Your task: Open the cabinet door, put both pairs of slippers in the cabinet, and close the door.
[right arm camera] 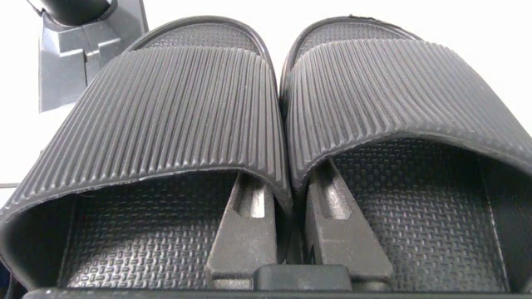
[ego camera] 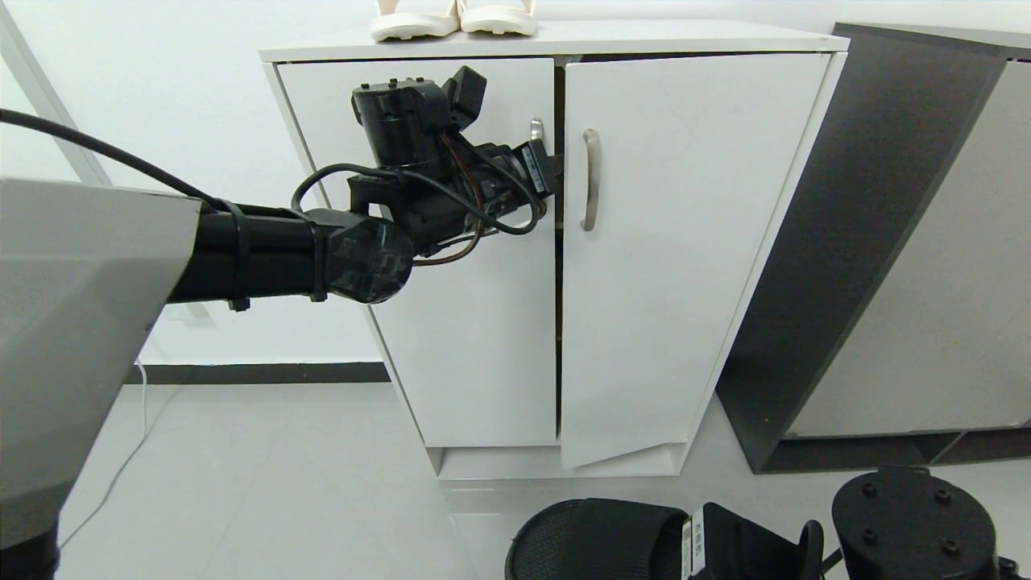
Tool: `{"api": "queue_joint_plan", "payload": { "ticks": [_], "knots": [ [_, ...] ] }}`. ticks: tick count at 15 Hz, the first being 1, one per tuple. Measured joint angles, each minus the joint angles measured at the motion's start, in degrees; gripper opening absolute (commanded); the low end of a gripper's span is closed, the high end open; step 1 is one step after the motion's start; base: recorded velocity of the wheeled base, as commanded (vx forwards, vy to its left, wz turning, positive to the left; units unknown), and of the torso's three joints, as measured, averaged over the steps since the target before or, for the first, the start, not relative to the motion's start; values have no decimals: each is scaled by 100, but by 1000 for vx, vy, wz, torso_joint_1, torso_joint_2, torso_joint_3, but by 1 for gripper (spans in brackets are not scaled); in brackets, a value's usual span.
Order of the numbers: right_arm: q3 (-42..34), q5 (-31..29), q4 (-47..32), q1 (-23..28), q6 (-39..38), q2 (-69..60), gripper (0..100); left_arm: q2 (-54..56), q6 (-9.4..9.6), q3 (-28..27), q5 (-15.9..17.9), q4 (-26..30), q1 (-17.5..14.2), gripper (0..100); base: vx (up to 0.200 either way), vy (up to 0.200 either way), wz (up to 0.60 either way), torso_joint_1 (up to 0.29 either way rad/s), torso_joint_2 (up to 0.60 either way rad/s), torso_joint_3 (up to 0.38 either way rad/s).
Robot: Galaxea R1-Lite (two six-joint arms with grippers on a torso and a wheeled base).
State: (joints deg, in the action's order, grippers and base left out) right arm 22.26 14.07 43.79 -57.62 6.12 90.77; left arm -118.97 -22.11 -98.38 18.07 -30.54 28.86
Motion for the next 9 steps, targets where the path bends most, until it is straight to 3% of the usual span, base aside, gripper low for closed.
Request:
{"api": "queue_joint_plan", "payload": {
  "ticks": [4, 9],
  "knots": [
    [-11, 10, -2, -1, 1, 0, 0, 127, 9, 423, -20, -195, 256, 0, 0, 0, 0, 0, 0, 0],
    [-62, 33, -2, -17, 157, -4, 0, 552, 26, 1451, -37, -863, 1106, 0, 0, 0, 0, 0, 0, 0]
  ]
}}
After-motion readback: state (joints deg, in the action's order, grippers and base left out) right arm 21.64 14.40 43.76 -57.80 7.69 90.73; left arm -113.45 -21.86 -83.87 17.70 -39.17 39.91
